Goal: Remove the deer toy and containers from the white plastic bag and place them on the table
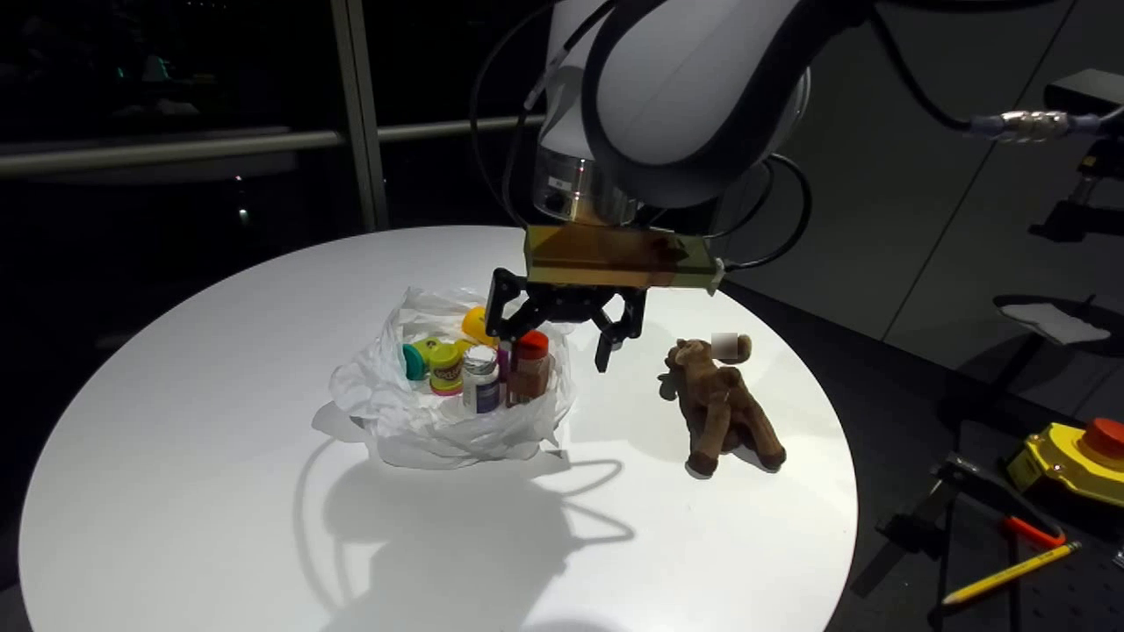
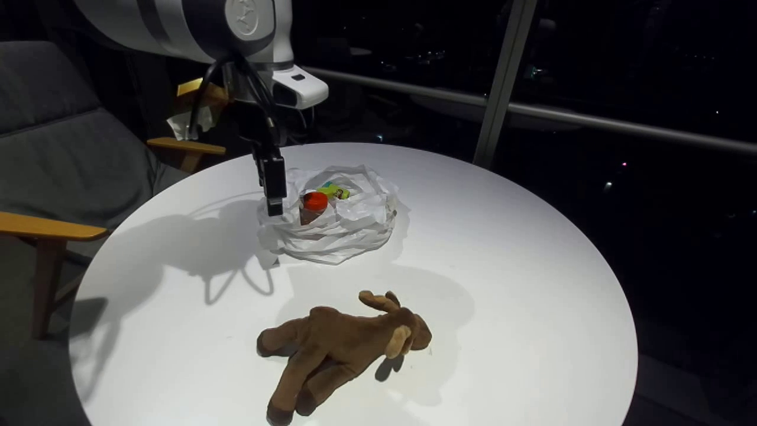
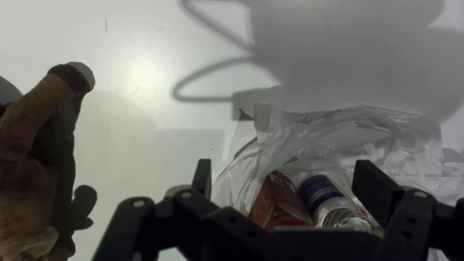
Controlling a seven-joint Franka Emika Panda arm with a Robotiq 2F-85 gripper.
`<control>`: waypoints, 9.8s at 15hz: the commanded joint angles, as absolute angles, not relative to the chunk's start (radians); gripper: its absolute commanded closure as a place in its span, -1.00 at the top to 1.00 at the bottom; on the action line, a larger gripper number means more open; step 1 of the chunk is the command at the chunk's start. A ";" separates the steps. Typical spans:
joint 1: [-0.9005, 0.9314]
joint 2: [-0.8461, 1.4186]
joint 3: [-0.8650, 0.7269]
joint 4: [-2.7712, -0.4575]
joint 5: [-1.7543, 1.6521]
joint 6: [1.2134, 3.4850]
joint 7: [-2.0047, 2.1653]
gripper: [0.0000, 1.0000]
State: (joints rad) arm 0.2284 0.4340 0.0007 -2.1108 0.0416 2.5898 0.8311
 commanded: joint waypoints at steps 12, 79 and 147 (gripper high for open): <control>0.276 0.566 -0.083 -1.956 0.024 2.620 0.958 1.00; 0.192 0.262 -0.015 -2.263 -0.022 2.563 0.864 -0.52; 0.132 0.172 -0.085 -2.286 -0.042 2.488 0.663 1.00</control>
